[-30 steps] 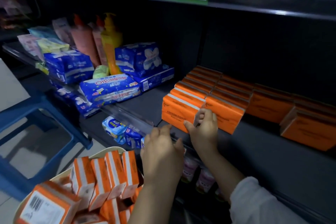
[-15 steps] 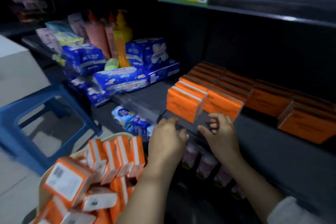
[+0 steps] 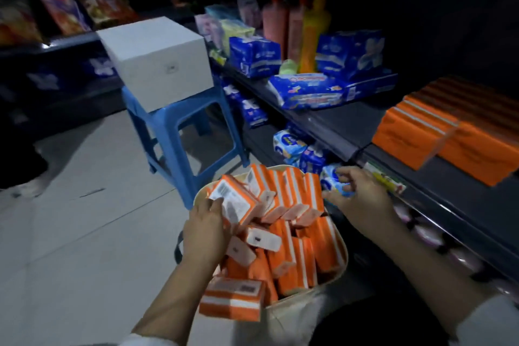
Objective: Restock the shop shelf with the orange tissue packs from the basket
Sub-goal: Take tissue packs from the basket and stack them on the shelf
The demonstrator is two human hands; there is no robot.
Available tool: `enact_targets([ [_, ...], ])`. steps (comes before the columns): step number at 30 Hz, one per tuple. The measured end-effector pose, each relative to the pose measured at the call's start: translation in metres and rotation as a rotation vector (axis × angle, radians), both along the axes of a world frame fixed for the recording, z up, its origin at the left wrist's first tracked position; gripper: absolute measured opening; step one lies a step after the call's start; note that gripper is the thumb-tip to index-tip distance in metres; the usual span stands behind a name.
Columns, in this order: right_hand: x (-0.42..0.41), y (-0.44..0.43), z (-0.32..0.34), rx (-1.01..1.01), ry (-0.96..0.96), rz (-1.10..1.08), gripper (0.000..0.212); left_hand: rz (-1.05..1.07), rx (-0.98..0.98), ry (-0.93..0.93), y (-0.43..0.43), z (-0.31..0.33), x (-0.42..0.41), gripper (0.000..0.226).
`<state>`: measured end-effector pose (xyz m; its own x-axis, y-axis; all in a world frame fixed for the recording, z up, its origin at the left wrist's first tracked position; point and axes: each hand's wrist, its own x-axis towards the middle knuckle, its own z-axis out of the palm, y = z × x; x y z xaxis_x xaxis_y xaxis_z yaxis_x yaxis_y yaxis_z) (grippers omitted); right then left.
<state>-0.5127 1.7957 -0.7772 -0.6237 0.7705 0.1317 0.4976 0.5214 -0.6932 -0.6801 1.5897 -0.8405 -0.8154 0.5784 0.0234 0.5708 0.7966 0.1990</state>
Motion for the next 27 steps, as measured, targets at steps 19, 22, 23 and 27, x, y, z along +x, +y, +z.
enact_targets([
  [19,-0.039,-0.056,-0.031,-0.196,-0.22,0.19,0.051,0.103,0.452,-0.716,0.029,0.011,-0.073,0.008],
  [22,-0.041,-0.062,-0.026,-0.196,-0.214,0.219,0.049,0.006,0.372,-0.728,0.028,0.008,-0.064,0.021],
  [23,-0.04,-0.063,-0.027,-0.2,-0.217,0.23,0.048,-0.02,0.37,-0.7,0.028,0.009,-0.061,0.025],
  [27,-0.034,-0.058,-0.025,-0.325,-0.155,0.172,0.038,-0.266,0.389,-0.447,0.027,0.02,-0.051,0.047],
])
